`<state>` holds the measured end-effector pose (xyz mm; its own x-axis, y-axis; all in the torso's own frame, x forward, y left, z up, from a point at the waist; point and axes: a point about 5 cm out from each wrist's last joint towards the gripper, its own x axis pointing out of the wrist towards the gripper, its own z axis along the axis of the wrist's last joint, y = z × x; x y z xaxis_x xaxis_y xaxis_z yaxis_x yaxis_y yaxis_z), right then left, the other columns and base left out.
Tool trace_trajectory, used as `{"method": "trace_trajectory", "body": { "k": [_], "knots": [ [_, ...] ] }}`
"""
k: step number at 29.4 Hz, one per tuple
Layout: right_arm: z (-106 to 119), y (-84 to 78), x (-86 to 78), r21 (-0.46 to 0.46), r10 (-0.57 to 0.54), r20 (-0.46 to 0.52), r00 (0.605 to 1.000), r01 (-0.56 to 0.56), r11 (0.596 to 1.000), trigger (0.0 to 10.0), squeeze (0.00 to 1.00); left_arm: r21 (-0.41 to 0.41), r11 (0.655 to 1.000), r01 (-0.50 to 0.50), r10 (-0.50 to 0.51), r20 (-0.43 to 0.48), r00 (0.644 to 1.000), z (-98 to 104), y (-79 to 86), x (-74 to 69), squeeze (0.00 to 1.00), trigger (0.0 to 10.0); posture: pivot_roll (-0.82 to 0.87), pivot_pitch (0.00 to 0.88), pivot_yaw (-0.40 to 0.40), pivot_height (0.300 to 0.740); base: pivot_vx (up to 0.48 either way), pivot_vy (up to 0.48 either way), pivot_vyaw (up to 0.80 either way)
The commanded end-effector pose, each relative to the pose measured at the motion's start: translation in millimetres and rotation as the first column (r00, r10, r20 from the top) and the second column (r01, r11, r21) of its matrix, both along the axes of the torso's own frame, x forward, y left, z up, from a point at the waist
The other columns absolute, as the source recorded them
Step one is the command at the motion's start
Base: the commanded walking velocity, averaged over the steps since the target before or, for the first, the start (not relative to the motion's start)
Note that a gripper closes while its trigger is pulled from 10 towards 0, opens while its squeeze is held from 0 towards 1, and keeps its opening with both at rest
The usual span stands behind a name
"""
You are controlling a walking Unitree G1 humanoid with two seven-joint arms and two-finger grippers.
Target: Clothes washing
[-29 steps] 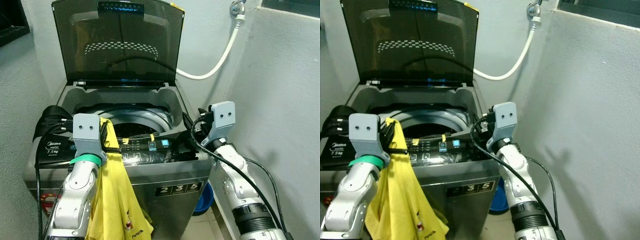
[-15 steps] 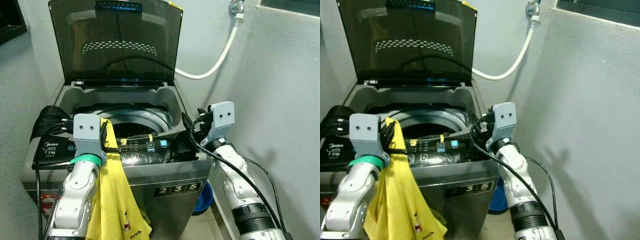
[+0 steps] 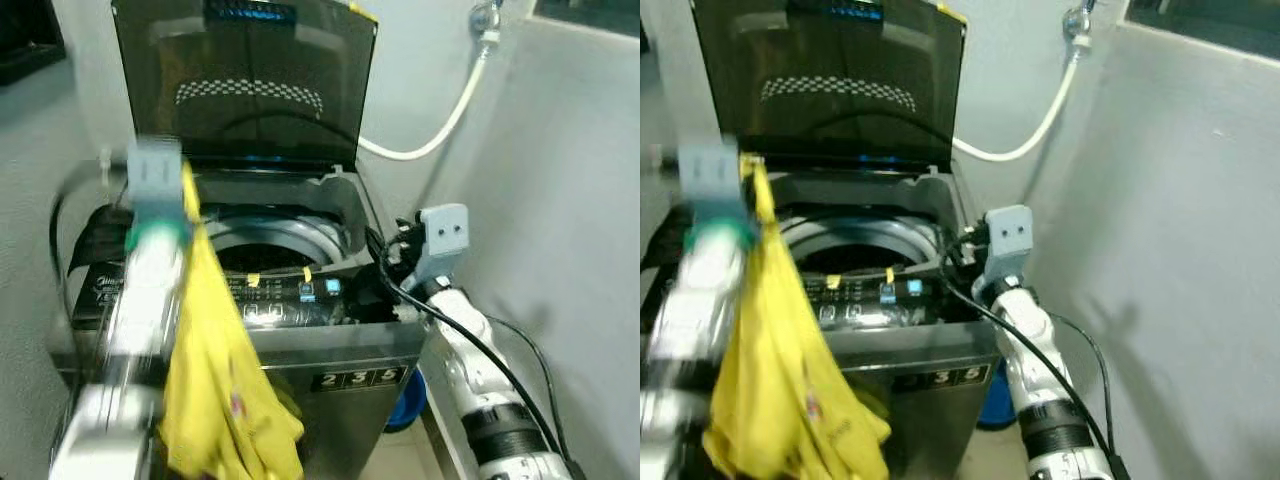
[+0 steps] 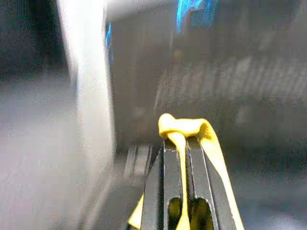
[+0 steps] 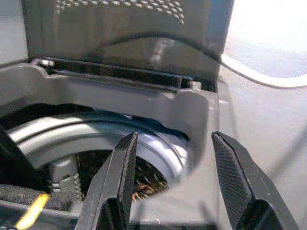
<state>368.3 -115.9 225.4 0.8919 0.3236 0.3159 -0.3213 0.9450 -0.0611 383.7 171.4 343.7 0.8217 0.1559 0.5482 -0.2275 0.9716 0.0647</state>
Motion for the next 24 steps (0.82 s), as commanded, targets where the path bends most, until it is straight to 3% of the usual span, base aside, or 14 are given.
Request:
{"method": "trace_trajectory", "body": {
  "k": [1,4,5,7,8,10,14,15,16,17,18,22,23,24],
  "knots": [
    [1,-3.8,1.2,0.001,-0.017,0.007,1.000,0.017,1.000,10.0,0.00,0.064,0.997,0.053,-0.053,-0.002,0.999,1,-17.7,7.0,0.00,10.0,0.00,0.009,-0.023,0.740,0.000,0.000,0.00],
    [3,-5.6,1.2,0.005,-0.028,0.012,1.000,0.028,1.000,10.0,0.00,0.078,0.991,0.111,-0.114,0.035,0.993,16,-33.3,8.0,0.00,10.0,-0.01,0.008,-0.017,0.740,0.000,0.000,0.00],
    [4,-8.4,0.9,0.011,-0.043,0.016,0.999,0.043,0.999,10.0,0.00,0.114,0.965,0.238,-0.247,0.077,0.966,31,-59.2,5.1,0.00,10.0,-0.02,0.007,-0.005,0.740,0.000,0.000,0.00],
    [4,-12.9,-0.3,0.014,-0.064,0.019,0.998,0.064,0.998,10.0,0.00,0.263,0.856,0.444,-0.489,0.135,0.862,49,-108.0,-8.9,0.00,10.0,-0.03,0.007,0.002,0.740,0.000,0.000,0.00],
    [4,-12.9,-0.3,0.014,-0.064,0.019,0.998,0.064,0.998,10.0,0.00,0.263,0.856,0.444,-0.489,0.135,0.862,49,-108.0,-8.9,0.00,10.0,-0.03,0.007,0.002,0.740,0.000,0.000,0.00],
    [3,-16.6,-1.9,0.012,-0.073,0.022,0.997,0.073,0.997,10.0,0.00,0.383,0.797,0.466,-0.557,0.170,0.813,54,-128.0,-18.8,0.00,10.0,-0.03,0.009,0.011,0.740,0.000,0.000,0.00],
    [2,-19.9,-2.4,0.009,-0.083,0.023,0.996,0.082,0.997,10.0,0.00,0.456,0.800,0.389,-0.512,0.180,0.840,54,-130.2,-16.3,0.00,10.0,-0.04,0.011,0.012,0.740,0.000,0.000,0.00],
    [2,-20.6,-2.6,0.008,-0.084,0.020,0.996,0.084,0.996,10.0,0.00,0.489,0.810,0.324,-0.446,0.154,0.882,50,-125.3,-9.3,0.00,10.0,-0.03,0.012,0.008,0.740,0.000,0.000,0.00],
    [2,-20.6,-2.6,0.008,-0.084,0.020,0.996,0.084,0.996,10.0,0.00,0.489,0.810,0.324,-0.446,0.154,0.882,50,-125.3,-9.3,0.00,10.0,-0.03,0.012,0.008,0.740,0.000,0.000,0.00],
    [0,-18.0,-2.7,0.001,-0.070,0.014,0.997,0.070,0.998,10.0,0.00,0.504,0.823,0.263,-0.332,0.049,0.942,34,-108.3,7.4,0.00,10.0,-0.03,0.013,0.000,0.740,0.000,0.000,0.00],
    [0,-18.0,-2.7,0.001,-0.070,0.014,0.997,0.070,0.998,10.0,0.00,0.504,0.823,0.263,-0.332,0.049,0.942,34,-108.3,7.4,0.00,10.0,-0.03,0.013,0.000,0.740,0.000,0.000,0.00],
    [-1,-14.5,-2.0,-0.003,-0.056,0.009,0.998,0.056,0.998,10.0,0.00,0.522,0.792,0.317,-0.298,-0.123,0.947,9,-101.3,20.5,0.00,10.0,-0.02,0.012,-0.006,0.740,0.000,0.000,0.00],
    [-1,-12.9,-1.4,-0.002,-0.051,0.008,0.999,0.051,0.999,10.0,0.00,0.547,0.765,0.340,-0.284,-0.186,0.940,-5,-99.9,24.2,0.00,10.0,-0.02,0.010,-0.008,0.740,0.000,0.000,0.00],
    [-1,-12.9,-1.4,-0.002,-0.051,0.008,0.999,0.051,0.999,10.0,0.00,0.547,0.765,0.340,-0.284,-0.186,0.940,-5,-99.9,24.2,0.00,10.0,-0.02,0.010,-0.008,0.740,0.000,0.000,0.00]
  ]
}}
